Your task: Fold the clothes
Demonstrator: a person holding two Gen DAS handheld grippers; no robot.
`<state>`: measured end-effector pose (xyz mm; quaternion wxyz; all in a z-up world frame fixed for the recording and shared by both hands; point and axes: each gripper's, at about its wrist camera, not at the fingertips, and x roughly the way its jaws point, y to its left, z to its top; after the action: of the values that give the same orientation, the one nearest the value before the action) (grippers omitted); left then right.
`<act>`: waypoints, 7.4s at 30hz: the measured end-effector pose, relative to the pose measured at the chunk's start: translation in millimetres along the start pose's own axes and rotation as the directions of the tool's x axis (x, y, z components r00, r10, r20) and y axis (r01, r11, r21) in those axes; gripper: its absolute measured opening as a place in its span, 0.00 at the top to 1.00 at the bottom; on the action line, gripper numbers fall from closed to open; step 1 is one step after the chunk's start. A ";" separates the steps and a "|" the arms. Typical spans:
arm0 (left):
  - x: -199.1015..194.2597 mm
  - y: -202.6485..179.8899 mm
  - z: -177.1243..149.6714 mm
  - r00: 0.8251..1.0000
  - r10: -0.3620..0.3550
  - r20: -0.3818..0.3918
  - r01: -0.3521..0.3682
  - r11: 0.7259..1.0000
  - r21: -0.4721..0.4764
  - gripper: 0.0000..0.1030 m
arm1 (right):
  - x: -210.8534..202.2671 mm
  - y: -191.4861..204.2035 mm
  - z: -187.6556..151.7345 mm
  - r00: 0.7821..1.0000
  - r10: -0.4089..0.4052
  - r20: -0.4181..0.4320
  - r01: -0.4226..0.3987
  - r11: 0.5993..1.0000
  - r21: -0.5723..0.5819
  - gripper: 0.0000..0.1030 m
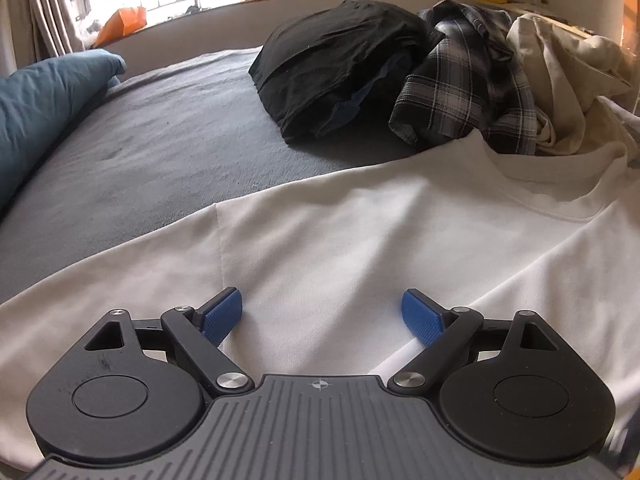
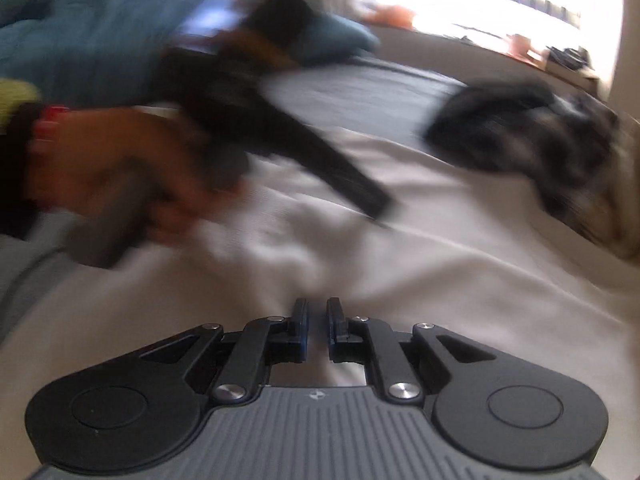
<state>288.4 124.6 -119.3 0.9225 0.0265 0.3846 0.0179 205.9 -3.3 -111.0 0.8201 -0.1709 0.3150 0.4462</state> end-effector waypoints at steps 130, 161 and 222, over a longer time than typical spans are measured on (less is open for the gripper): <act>-77.1 16.8 -63.1 0.998 -0.039 -0.046 0.033 0.993 -0.112 0.87 | 56.7 -134.9 70.6 0.942 0.070 -0.327 -0.135 0.974 -0.181 0.52; -95.4 13.8 -58.5 0.997 -0.032 0.070 0.033 0.999 -0.009 0.87 | -63.3 -266.0 16.9 0.968 -0.187 -0.170 0.225 0.944 0.241 0.68; -79.1 -8.9 -64.7 0.998 0.042 -0.035 -0.038 0.993 0.113 0.83 | -82.3 -304.0 -69.9 0.920 -0.354 -0.168 0.391 0.803 0.451 0.86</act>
<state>187.0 113.8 -109.3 0.9117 0.0856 0.4015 0.0152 402.4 -259.1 -108.1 0.8955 -0.0397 0.4058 0.1784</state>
